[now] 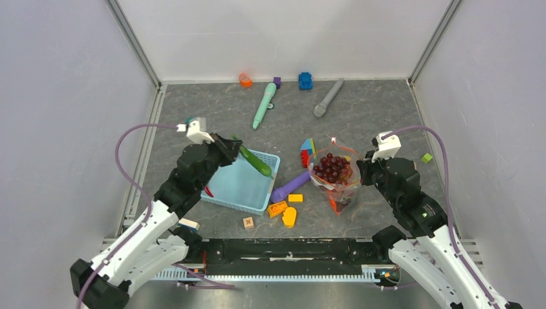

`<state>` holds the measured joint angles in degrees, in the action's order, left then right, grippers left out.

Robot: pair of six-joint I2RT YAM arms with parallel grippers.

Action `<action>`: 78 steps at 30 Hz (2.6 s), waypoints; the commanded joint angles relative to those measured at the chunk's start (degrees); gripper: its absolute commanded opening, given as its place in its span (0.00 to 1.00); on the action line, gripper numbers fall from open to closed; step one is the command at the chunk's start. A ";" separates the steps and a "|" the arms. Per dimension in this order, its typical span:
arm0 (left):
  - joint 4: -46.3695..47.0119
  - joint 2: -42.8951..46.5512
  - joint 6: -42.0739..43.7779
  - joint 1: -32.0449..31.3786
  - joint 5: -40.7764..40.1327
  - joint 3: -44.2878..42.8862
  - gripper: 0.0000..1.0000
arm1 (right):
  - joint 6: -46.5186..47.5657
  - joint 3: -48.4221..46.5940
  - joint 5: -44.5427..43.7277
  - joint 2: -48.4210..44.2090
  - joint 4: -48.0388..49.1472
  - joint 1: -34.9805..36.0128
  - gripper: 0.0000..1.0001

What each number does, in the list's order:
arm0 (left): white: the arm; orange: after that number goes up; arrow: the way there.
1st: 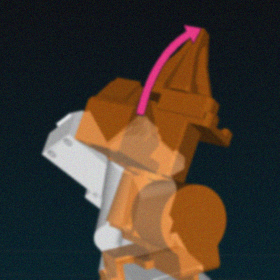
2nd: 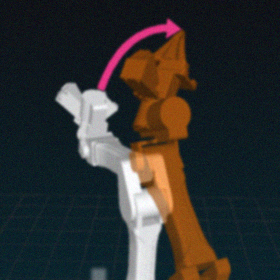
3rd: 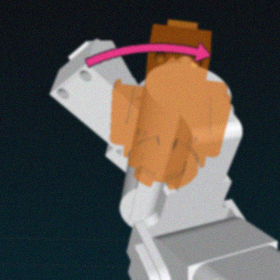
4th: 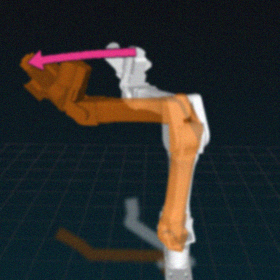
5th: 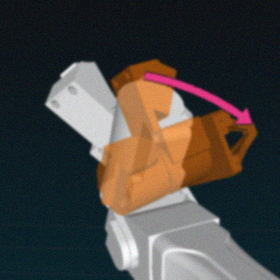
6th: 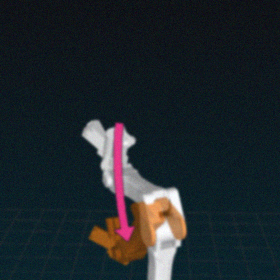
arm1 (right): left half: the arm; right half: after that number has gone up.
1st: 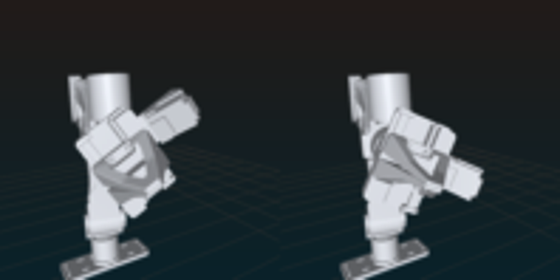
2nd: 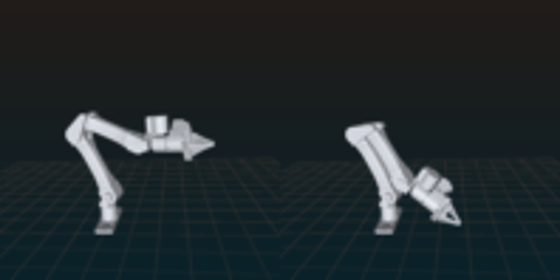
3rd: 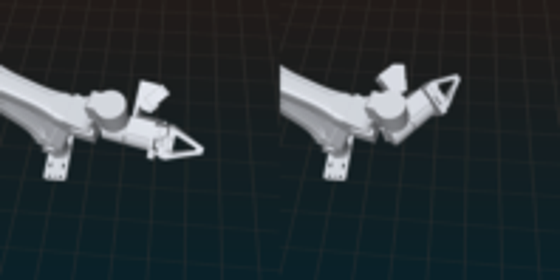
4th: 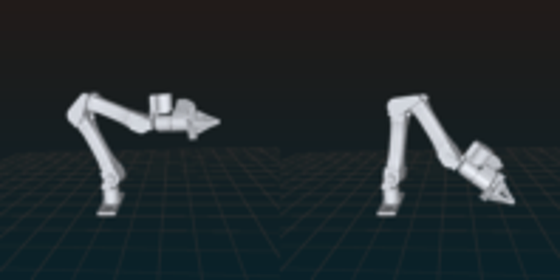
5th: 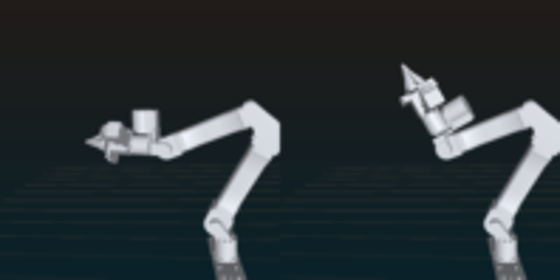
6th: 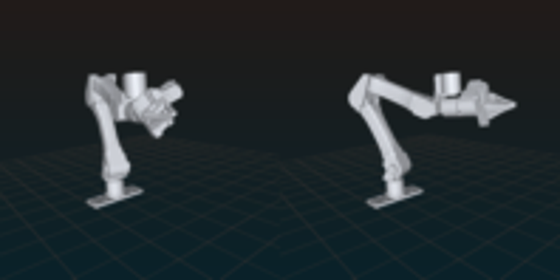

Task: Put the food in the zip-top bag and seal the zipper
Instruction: Place the fake vegetable in the zipper food storage bag.

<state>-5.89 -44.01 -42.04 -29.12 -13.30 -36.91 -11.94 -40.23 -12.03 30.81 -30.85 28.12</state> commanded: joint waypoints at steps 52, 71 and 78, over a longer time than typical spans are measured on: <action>34.80 -42.63 32.37 -44.09 -11.07 -20.11 0.02 | -12.93 -4.60 13.53 0.35 5.78 0.25 0.00; 31.75 -44.63 11.43 -47.24 -46.98 -20.63 0.02 | -21.34 1.56 9.98 -2.78 13.47 0.27 0.00; 39.65 -49.79 17.01 -50.35 -59.80 -25.08 0.02 | -22.61 2.77 11.21 -2.57 14.85 0.27 0.00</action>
<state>26.52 -90.67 -25.26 -78.61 -60.73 -58.08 -32.45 -37.50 -1.21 28.64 -21.52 28.14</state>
